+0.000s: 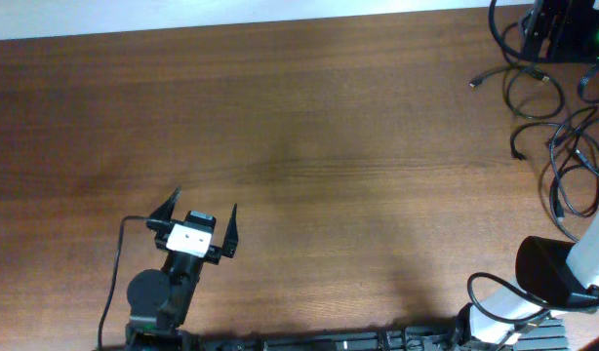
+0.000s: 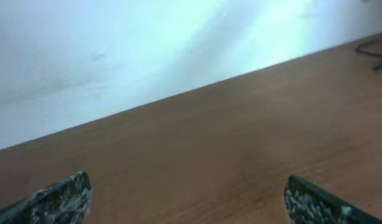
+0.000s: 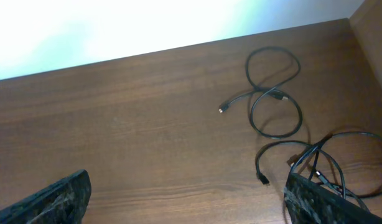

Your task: Untangle cables

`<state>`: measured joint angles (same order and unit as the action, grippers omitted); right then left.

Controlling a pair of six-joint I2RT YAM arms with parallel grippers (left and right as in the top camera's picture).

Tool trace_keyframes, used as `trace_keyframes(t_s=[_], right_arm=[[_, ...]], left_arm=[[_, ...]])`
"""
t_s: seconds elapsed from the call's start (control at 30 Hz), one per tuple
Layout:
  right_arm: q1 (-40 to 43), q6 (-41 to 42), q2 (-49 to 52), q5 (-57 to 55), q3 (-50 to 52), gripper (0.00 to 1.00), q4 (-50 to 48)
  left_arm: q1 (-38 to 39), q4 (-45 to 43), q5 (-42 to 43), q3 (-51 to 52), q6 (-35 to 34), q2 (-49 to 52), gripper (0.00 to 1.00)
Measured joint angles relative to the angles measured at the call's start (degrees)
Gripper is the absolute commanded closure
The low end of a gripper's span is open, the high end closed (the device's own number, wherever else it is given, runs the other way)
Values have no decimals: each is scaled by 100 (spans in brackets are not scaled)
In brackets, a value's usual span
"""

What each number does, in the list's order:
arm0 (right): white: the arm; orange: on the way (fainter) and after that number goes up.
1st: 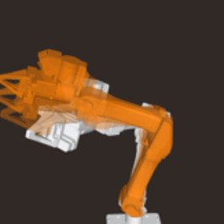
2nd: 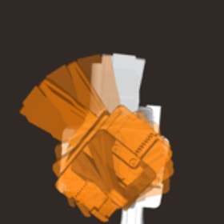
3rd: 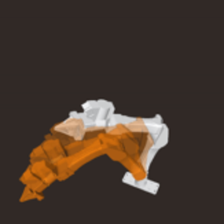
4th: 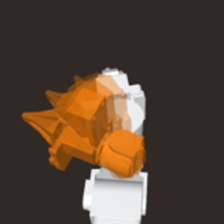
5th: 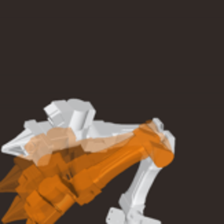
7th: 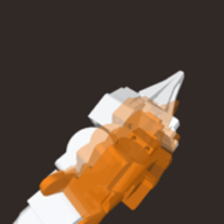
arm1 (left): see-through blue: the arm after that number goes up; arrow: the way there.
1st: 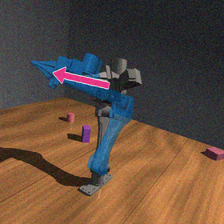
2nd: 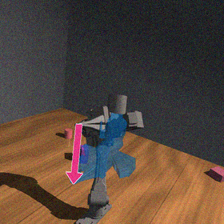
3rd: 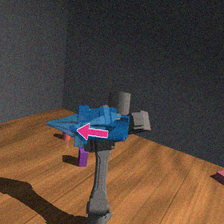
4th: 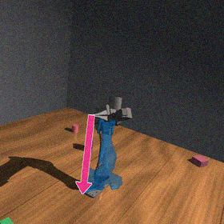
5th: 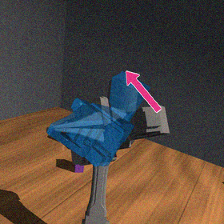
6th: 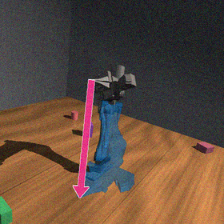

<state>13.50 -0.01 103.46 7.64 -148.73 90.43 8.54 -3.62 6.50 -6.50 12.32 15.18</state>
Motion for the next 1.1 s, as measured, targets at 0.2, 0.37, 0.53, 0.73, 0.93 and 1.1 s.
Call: trace_keyframes(t_s=[0.2, 0.37, 0.53, 0.73, 0.93, 1.1], right_arm=[[0, -2, 0, 0, 0, 1, 4], [0, -4, 0, 0, 0, 2, 4], [0, -2, 0, 0, 0, 1, 2], [0, -4, 0, 0, 0, 1, 7], [0, -2, 0, 0, 0, 1, 2], [0, -2, 0, 0, 0, 1, 2]], left_arm=[[0, -400, -219, 520, -337, -393, 1], [-39, -216, -435, 566, -533, -713, 1], [-129, 367, -555, 570, -732, -1259, 1], [-365, 815, -638, 581, -1231, -1438, 1], [-522, 815, -656, 581, -1368, -1438, 1], [-551, 815, -656, 581, -1340, -1438, 1]])
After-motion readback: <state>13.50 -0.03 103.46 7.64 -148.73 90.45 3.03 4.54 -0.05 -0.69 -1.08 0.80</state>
